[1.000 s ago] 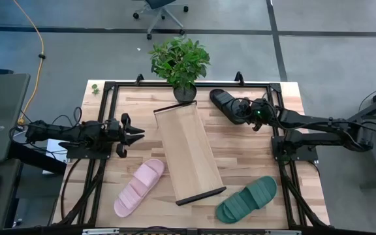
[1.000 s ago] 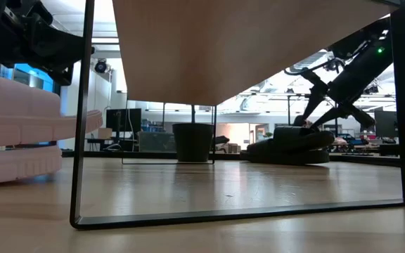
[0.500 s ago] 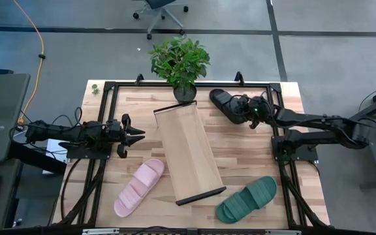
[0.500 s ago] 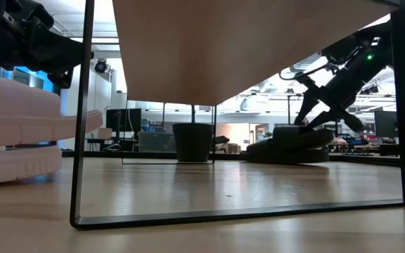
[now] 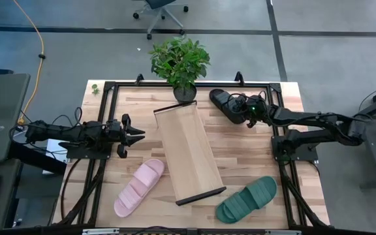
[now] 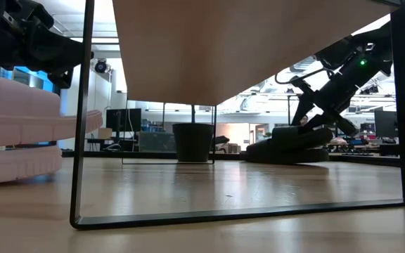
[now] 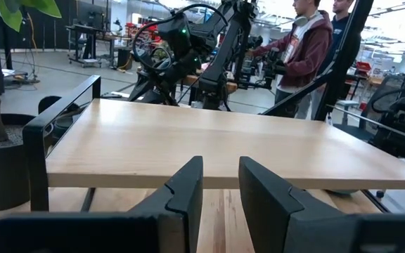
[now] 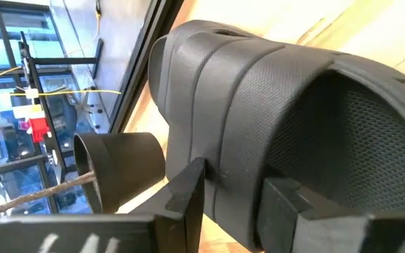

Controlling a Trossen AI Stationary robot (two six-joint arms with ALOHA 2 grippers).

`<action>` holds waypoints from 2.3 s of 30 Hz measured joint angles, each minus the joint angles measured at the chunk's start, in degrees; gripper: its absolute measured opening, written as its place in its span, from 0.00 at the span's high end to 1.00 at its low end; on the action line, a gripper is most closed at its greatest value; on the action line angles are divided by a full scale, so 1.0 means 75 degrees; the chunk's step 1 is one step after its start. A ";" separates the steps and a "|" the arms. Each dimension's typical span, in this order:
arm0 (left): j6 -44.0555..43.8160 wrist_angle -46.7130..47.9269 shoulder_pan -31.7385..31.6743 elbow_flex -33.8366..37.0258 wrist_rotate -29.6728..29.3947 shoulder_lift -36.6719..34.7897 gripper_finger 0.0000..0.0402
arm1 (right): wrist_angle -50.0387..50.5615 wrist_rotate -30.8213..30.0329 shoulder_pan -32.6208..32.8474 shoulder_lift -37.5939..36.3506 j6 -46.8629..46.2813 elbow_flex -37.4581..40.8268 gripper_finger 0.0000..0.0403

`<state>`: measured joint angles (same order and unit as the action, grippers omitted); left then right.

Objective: Pick and place slides into the shelf
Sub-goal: Put the black slides on the shelf

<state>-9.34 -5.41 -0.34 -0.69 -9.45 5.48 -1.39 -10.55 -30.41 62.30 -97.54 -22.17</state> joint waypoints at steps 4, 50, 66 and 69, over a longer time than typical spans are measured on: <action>0.0003 0.0000 -0.0001 0.0001 -0.0003 0.0000 0.79 | -0.0003 -0.0003 0.0000 0.0000 0.0034 0.0000 0.85; -0.0024 0.0183 -0.0002 0.0001 0.0000 0.0003 0.79 | 0.0125 -0.0581 0.0006 -0.2039 0.1094 0.0003 1.00; -0.0411 0.0183 -0.0002 0.0001 0.0000 0.0003 0.79 | -0.0050 -0.0325 0.0009 -0.4502 0.2420 0.0000 1.00; -0.0411 0.0184 -0.0002 0.0001 0.0000 0.0002 0.79 | -0.0055 0.0033 0.0009 -0.4894 0.2595 0.0002 1.00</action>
<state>-12.43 -4.03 -0.35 -0.68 -9.45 5.49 -1.80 -10.30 -30.35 25.60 -78.08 -22.16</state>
